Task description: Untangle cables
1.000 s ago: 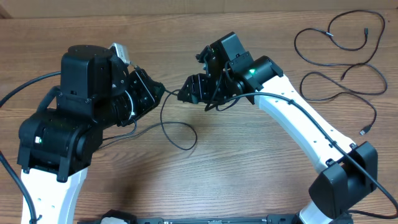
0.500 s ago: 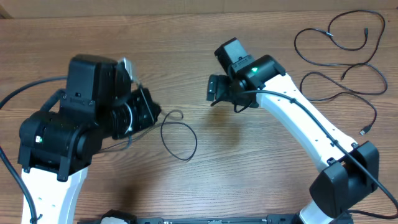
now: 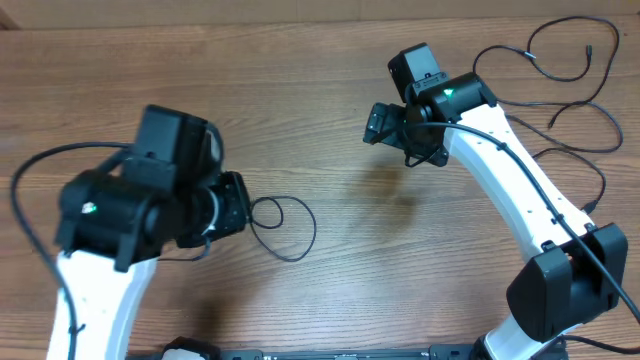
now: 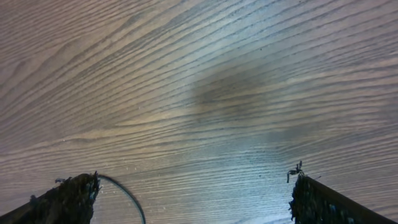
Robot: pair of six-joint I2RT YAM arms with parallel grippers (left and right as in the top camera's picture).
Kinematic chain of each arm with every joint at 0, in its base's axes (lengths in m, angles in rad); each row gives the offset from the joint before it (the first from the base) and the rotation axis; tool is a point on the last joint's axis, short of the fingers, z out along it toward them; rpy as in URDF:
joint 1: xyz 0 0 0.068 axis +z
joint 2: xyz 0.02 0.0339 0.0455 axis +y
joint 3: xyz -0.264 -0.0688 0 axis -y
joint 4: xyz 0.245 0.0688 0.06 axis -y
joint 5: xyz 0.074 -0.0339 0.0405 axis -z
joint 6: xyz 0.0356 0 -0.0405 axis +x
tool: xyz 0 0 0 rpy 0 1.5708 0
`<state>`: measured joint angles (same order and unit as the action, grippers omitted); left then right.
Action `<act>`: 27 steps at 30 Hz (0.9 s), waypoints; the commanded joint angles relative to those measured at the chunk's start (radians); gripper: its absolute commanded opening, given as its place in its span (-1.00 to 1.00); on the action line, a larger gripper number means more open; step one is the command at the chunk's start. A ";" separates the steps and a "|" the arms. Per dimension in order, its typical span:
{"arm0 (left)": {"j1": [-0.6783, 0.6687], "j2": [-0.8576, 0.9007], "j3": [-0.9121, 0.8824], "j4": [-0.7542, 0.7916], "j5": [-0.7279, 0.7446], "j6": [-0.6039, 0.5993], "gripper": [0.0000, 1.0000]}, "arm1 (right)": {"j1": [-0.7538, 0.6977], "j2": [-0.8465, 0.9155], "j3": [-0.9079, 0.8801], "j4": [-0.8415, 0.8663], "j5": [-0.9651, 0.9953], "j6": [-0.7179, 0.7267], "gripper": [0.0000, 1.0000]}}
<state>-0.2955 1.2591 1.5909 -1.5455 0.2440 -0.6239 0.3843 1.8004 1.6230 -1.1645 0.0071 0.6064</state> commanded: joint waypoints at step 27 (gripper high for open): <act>-0.052 0.173 -0.334 0.175 -0.258 -0.151 -0.31 | 0.003 0.001 -0.003 0.005 -0.141 -0.008 1.00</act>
<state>-0.3408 1.3895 1.2625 -1.3766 -0.0120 -0.7574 0.3862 1.8004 1.6230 -1.1629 -0.1265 0.6052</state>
